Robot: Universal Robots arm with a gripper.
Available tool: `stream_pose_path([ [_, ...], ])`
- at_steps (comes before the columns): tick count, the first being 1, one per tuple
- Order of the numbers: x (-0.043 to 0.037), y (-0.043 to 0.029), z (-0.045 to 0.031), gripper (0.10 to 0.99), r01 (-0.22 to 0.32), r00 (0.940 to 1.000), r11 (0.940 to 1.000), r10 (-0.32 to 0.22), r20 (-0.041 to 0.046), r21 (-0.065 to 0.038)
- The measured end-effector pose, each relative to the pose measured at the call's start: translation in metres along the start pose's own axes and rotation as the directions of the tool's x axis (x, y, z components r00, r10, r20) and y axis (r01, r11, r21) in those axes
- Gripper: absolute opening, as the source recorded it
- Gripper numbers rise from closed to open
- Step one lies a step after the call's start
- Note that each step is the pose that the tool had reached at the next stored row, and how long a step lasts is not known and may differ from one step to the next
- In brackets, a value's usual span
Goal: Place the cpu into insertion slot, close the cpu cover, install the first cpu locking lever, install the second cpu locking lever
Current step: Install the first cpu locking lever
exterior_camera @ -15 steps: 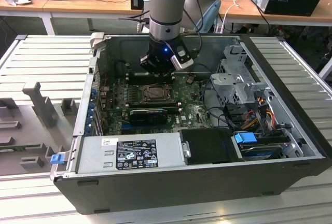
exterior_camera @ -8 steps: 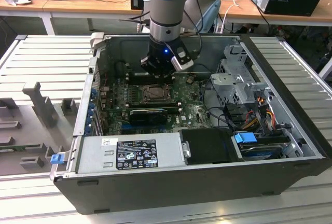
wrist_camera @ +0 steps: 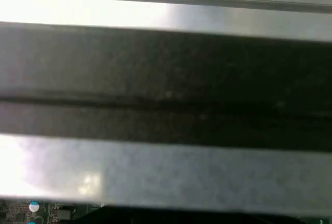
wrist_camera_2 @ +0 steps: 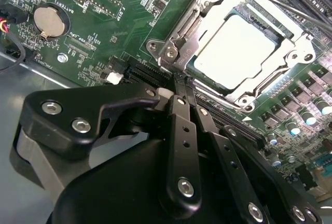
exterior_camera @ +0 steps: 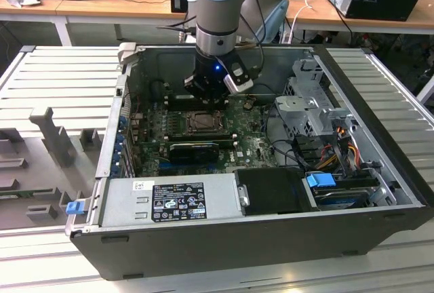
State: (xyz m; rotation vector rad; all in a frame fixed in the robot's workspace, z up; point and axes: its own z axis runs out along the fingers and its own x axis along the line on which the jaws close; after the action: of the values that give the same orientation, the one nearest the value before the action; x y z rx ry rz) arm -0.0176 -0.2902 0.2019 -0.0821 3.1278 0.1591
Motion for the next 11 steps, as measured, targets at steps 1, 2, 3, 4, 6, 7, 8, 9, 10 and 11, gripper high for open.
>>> stream_pose_path([
  [1, 0.0001, -0.0002, 0.0000, 0.106, 0.000, 1.0000, 1.0000, 0.000, -0.0004, 0.002],
  [2, 0.0001, -0.0003, 0.0001, 0.106, 0.000, 1.0000, 1.0000, 0.000, -0.0008, 0.003],
  [3, 0.0001, -0.0003, 0.0001, 0.106, 0.000, 1.0000, 1.0000, 0.000, -0.0010, 0.003],
  [4, 0.0001, -0.0003, 0.0001, 0.106, 0.000, 1.0000, 1.0000, 0.000, -0.0010, 0.003],
  [6, -0.0001, -0.0003, 0.0002, 0.106, 0.000, 1.0000, 1.0000, 0.000, -0.0008, 0.003],
  [7, -0.0001, -0.0003, 0.0002, 0.106, 0.000, 1.0000, 1.0000, 0.000, -0.0007, 0.002],
  [8, -0.0001, -0.0003, -0.0001, 0.106, 0.000, 1.0000, 1.0000, 0.000, -0.0007, 0.002],
  [9, -0.0002, -0.0001, -0.0010, 0.106, 0.000, 1.0000, 1.0000, 0.000, -0.0004, 0.002],
  [10, -0.0002, 0.0001, -0.0030, 0.106, 0.000, 1.0000, 1.0000, 0.000, -0.0006, 0.002],
  [11, -0.0002, 0.0003, -0.0057, 0.106, 0.000, 1.0000, 1.0000, 0.000, -0.0009, 0.003],
])
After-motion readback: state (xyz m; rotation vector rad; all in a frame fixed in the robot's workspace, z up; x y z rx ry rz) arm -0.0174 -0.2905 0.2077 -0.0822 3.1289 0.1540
